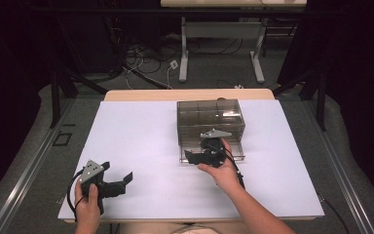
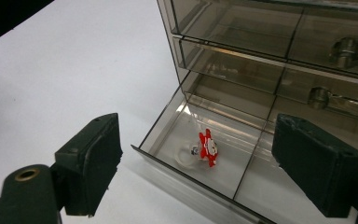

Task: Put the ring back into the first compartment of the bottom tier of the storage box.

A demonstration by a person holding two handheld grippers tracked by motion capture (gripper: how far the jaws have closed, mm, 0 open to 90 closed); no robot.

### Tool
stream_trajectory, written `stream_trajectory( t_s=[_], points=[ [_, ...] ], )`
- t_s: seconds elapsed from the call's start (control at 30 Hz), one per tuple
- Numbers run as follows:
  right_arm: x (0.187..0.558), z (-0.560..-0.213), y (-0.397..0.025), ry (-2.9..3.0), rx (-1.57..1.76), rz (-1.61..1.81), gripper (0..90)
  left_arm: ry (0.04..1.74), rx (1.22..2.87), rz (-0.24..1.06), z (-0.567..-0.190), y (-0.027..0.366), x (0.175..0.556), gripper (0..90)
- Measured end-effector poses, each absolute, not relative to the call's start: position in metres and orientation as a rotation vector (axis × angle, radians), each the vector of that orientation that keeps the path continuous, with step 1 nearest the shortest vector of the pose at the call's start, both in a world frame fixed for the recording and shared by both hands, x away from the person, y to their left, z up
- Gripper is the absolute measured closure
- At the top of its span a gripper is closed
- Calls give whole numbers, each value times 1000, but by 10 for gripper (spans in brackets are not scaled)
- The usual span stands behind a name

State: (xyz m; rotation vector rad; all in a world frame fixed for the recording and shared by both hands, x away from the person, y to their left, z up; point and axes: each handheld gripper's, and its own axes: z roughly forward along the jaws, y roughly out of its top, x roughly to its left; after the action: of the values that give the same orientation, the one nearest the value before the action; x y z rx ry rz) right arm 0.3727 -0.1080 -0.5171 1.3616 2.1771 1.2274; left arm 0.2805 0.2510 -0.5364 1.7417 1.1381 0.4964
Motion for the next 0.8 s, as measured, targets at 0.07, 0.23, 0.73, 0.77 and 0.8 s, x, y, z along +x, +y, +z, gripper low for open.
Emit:
stream_trajectory(
  t_s=[0.07, 0.23, 0.73, 0.77, 0.8],
  points=[
    [371, -516, -110, 2173, 1361, 1233, 145, 1138, 1741, 497, -536, 251, 280, 2],
    [368, -513, -116, 2168, 1372, 1258, 110, 1138, 1740, 497, -536, 251, 280, 2],
    [354, -507, -145, 2136, 1379, 1298, 0, 1142, 1742, 500, -537, 250, 281, 2],
    [352, -507, -147, 2134, 1374, 1290, 0, 1143, 1742, 500, -537, 250, 281, 2],
    [352, -506, -149, 2136, 1369, 1287, 0, 1143, 1741, 500, -537, 251, 281, 2]
  ],
)
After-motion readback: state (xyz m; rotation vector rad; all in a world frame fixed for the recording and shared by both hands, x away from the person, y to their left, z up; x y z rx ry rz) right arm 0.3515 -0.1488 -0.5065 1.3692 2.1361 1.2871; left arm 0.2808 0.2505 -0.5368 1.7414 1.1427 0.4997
